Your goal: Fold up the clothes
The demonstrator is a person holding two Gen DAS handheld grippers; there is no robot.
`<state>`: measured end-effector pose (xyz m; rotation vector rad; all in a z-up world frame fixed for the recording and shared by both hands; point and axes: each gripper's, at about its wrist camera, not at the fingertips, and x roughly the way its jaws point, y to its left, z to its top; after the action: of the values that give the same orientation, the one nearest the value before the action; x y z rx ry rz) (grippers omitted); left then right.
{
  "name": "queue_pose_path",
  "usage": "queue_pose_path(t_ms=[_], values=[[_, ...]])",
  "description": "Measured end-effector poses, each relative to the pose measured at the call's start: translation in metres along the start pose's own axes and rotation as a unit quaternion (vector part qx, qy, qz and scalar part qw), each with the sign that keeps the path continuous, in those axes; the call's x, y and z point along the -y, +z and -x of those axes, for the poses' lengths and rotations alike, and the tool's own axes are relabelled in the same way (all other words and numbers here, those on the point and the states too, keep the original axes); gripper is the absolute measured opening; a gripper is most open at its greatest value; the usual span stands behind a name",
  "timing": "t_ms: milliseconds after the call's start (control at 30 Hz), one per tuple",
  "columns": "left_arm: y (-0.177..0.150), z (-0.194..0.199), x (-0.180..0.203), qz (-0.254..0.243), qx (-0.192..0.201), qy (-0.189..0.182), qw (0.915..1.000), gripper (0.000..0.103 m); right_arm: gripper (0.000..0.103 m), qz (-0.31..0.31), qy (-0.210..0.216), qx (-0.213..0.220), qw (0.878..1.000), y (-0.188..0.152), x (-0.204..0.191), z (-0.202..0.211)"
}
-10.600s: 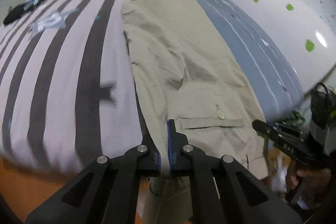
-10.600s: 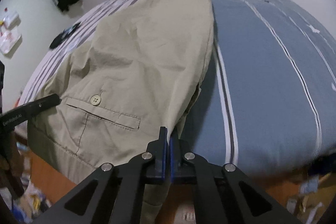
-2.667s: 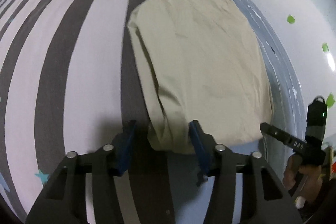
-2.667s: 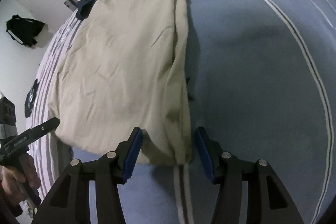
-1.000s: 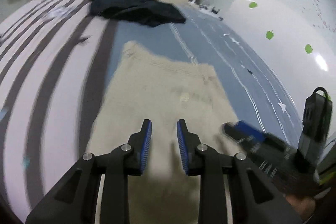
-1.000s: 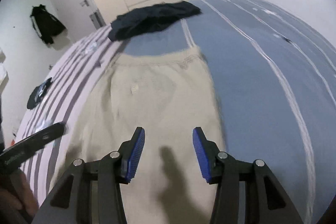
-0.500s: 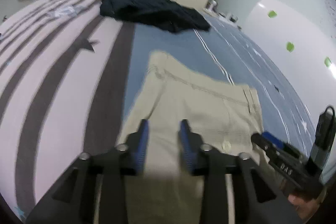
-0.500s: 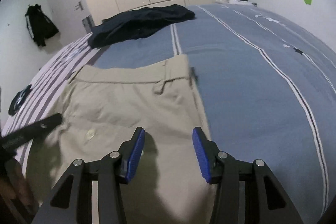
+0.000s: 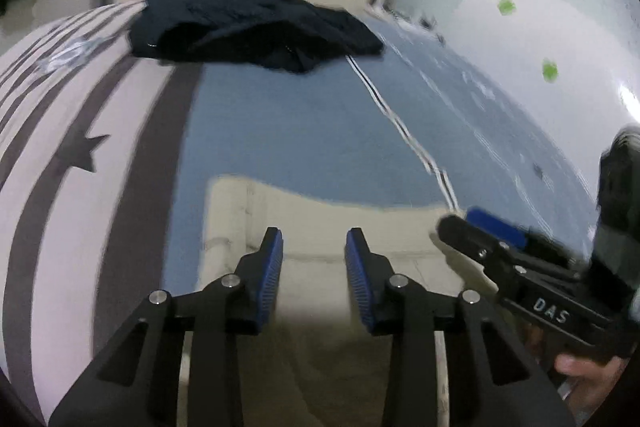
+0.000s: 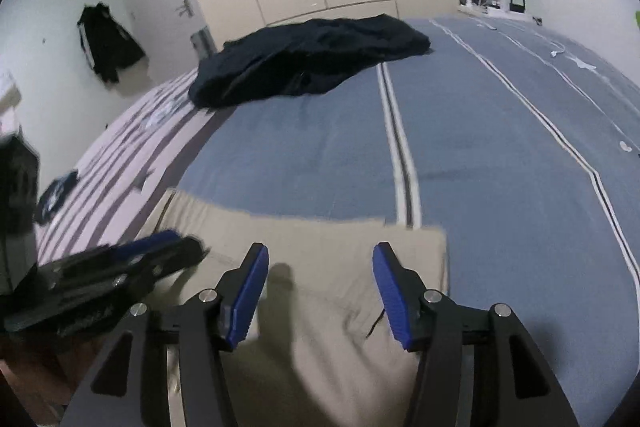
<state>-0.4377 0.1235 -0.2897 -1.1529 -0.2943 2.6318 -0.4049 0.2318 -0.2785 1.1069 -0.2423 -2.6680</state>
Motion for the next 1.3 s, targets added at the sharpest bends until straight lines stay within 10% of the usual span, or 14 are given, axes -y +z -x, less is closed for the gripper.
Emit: queue_pose_path(t_ms=[233, 533, 867, 1000, 1133, 1300], values=[[0.012, -0.01, -0.022, -0.01, -0.013, 0.04, 0.999, 0.032, 0.052, -0.097, -0.037, -0.008, 0.995, 0.021, 0.048, -0.027], [0.015, 0.066, -0.023, 0.01, 0.041, 0.067, 0.9969, 0.043, 0.052, -0.038, -0.036, 0.03, 0.998, 0.024, 0.019, 0.033], [-0.117, 0.181, -0.001, 0.009, -0.033, 0.036, 0.9988, 0.044, 0.054, -0.028, -0.002, -0.021, 0.999, -0.096, -0.034, 0.156], [-0.17, 0.183, -0.02, -0.002, -0.078, 0.078, 0.9939, 0.044, 0.055, -0.006, -0.016, -0.056, 0.998, -0.15, -0.055, 0.17], [-0.19, 0.193, -0.072, 0.041, -0.075, 0.139, 0.9865, 0.044, 0.054, 0.02, -0.062, -0.073, 0.995, -0.191, -0.052, 0.163], [-0.184, 0.226, -0.067, 0.035, -0.034, 0.109, 0.9928, 0.045, 0.054, -0.039, -0.121, -0.033, 0.991, -0.187, -0.017, 0.191]])
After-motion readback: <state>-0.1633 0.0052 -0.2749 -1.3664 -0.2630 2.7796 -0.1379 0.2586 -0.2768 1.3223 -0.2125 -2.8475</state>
